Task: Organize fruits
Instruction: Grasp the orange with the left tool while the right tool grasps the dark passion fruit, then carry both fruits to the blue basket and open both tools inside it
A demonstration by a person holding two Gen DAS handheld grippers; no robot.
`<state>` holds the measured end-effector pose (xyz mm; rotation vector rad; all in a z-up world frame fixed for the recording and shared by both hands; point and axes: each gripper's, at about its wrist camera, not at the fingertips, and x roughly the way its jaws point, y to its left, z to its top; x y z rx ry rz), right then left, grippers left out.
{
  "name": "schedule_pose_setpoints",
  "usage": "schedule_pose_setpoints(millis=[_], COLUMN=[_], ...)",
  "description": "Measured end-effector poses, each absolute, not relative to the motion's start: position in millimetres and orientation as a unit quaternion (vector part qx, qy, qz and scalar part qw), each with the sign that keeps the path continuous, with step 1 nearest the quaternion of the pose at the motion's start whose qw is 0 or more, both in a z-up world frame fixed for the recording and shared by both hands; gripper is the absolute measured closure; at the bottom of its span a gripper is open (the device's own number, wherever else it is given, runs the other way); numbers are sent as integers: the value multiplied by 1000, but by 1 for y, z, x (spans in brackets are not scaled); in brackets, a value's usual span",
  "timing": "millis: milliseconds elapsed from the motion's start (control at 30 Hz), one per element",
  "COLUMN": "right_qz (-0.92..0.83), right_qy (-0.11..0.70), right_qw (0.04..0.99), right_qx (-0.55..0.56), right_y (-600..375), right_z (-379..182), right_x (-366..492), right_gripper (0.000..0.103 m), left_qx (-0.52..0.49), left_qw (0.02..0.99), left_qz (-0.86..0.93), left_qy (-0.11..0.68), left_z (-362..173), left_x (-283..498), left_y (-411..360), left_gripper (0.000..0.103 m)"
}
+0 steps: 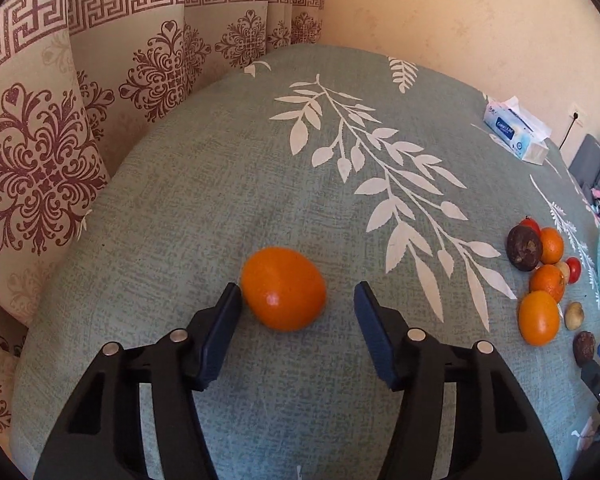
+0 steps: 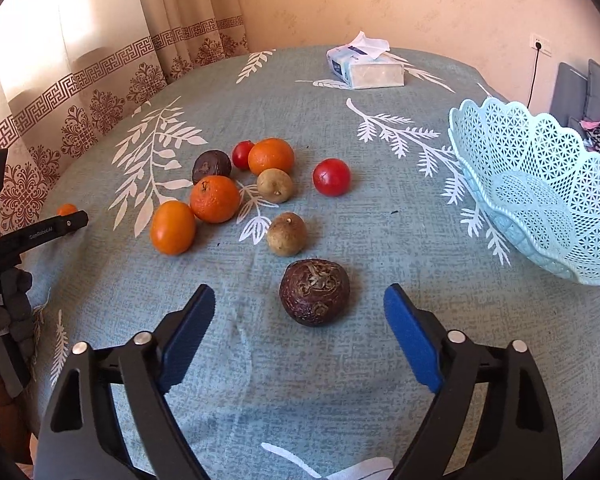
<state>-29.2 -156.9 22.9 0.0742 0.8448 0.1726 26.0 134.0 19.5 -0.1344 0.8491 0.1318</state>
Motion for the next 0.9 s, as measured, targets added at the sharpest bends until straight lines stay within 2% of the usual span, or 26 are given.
schedule_pose_setpoints(millis=[133,400,533,700,900], right_qz=[82,78,73,76,78], right_qy=[409,415,421,433,434], right_qw=[908,905,903,897,897], right_qx=[44,54,50,51,41], right_y=[-160,-166,-167,-166,-161], right_z=[24,24,21,15,14], right_x=[-28,-24,-20,-13,-13], right_gripper=[19,39,44,60,63], left_qx=[-70,-64,-60,-52,-43], left_qw=[907,915,918,922,926], left_qz=[65,48,36,19,-1], left_qy=[410,396,390,384,375], left_z=[19,25,30,36,46], left_x=[28,27,25,20,14], left_y=[135,128,119,105,89], left_gripper=[64,64,64,64,64])
